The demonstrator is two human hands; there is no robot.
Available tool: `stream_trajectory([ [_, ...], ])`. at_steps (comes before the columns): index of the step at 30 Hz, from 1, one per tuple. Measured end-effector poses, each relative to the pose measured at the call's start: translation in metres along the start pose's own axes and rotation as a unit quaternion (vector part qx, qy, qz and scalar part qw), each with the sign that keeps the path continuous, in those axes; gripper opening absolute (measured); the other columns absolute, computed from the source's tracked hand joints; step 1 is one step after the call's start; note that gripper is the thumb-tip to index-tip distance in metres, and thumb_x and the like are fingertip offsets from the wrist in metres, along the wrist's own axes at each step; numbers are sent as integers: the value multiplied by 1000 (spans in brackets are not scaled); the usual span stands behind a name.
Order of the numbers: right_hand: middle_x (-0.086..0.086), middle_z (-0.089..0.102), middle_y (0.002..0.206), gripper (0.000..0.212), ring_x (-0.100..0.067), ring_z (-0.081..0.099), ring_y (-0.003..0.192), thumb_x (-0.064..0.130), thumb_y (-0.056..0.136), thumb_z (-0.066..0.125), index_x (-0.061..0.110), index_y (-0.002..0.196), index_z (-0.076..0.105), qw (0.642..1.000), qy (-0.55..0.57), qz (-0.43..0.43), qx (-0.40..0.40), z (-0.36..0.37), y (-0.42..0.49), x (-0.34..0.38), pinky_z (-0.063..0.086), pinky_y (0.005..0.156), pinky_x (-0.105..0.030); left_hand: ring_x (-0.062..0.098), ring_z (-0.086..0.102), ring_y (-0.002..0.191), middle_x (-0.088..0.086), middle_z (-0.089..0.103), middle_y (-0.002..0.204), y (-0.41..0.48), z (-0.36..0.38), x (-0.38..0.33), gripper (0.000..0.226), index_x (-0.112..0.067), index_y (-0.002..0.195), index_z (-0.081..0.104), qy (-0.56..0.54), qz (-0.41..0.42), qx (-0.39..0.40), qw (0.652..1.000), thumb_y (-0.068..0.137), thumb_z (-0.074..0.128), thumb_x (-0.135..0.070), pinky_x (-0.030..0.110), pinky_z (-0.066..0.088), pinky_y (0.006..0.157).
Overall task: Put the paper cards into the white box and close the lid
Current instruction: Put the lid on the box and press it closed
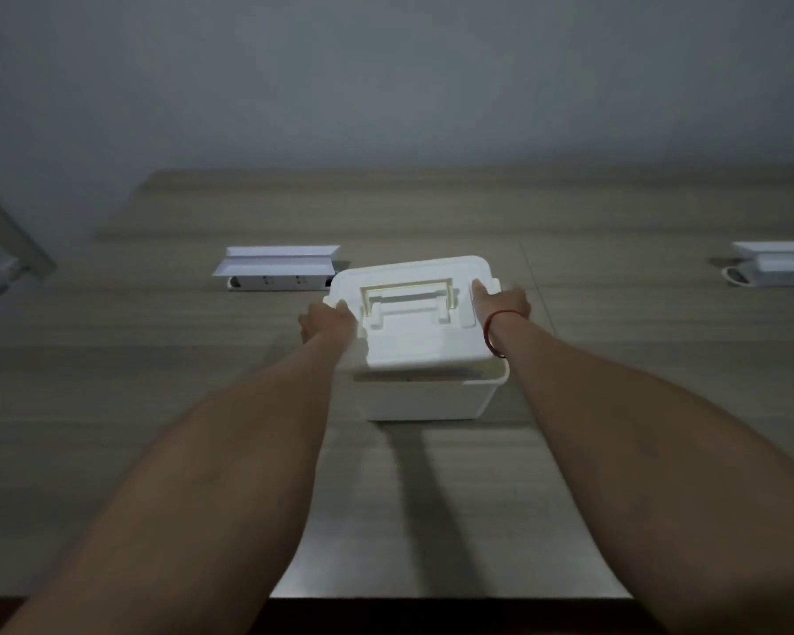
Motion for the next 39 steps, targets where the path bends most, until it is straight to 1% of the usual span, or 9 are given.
stream_trajectory([
  [4, -15, 48, 145, 61, -31, 48, 132, 36, 90, 60, 5, 140, 44, 1000, 0, 19, 4, 4, 7, -19, 38, 108, -34, 37, 51, 128, 23, 51, 140, 2, 10, 7, 54, 6, 136, 46, -4, -12, -20, 1000, 97, 45, -31, 39, 43, 103],
  [8, -13, 53, 141, 51, -29, 51, 129, 34, 92, 56, 8, 136, 51, 1000, -8, 25, -11, 4, 18, -31, 40, 105, -31, 38, 53, 126, 24, 53, 137, 9, 23, 14, 51, 6, 134, 48, -15, -16, 3, 1000, 97, 45, -30, 41, 45, 102],
  [14, -15, 50, 143, 52, -34, 52, 127, 29, 93, 56, 4, 138, 47, 998, -18, 64, -12, 4, 25, -43, 42, 105, -35, 40, 54, 124, 24, 54, 137, 10, 34, 22, 51, 6, 132, 51, 19, -10, 3, 1000, 97, 46, -30, 39, 45, 100],
  [22, -17, 57, 135, 42, -33, 58, 121, 21, 93, 57, 2, 130, 54, 996, -18, 81, -28, 8, 27, -44, 46, 102, -36, 40, 54, 123, 24, 54, 135, 12, 36, 16, 49, 5, 129, 54, 49, 15, -12, 999, 96, 46, -31, 40, 44, 98],
  [25, -17, 56, 135, 43, -35, 58, 120, 24, 92, 57, 1, 129, 54, 996, -32, 83, -33, 8, 28, -48, 46, 102, -38, 40, 54, 120, 23, 57, 131, 13, 39, 21, 48, 4, 125, 55, 63, 34, -10, 997, 96, 45, -33, 39, 45, 94],
  [28, -18, 55, 135, 46, -36, 55, 122, 28, 92, 58, 1, 129, 53, 995, -44, 76, -41, 8, 26, -54, 45, 101, -40, 40, 55, 119, 23, 58, 130, 15, 41, 28, 50, 4, 124, 56, 48, 20, -1, 999, 96, 45, -36, 39, 45, 93],
  [32, -16, 55, 136, 55, -35, 46, 129, 42, 90, 55, 6, 132, 51, 993, -74, 76, -59, 9, 24, -59, 39, 107, -43, 39, 49, 128, 23, 50, 140, 16, 45, 31, 59, 3, 136, 46, 28, -7, 24, 999, 97, 41, -40, 38, 42, 100],
  [35, -16, 57, 134, 59, -36, 54, 123, 48, 89, 52, 4, 128, 54, 992, -63, 107, -31, 15, 25, -63, 41, 107, -44, 37, 49, 128, 21, 49, 142, 19, 50, 37, 65, 3, 141, 40, 17, -37, 50, 998, 97, 37, -45, 39, 42, 99],
  [39, -15, 53, 139, 66, -35, 53, 125, 48, 87, 57, 2, 134, 49, 991, -19, 135, 1, 14, 29, -64, 42, 104, -40, 37, 53, 124, 19, 53, 138, 26, 52, 48, 79, -1, 141, 41, -32, -59, 64, 996, 86, 45, -57, 43, 45, 103],
])
Point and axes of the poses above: each hand's wrist, its own y-axis towards the middle knuckle, its own z-axis out of the palm, x = y × z, the point moved 6 cm from there along y, towards the middle knuckle
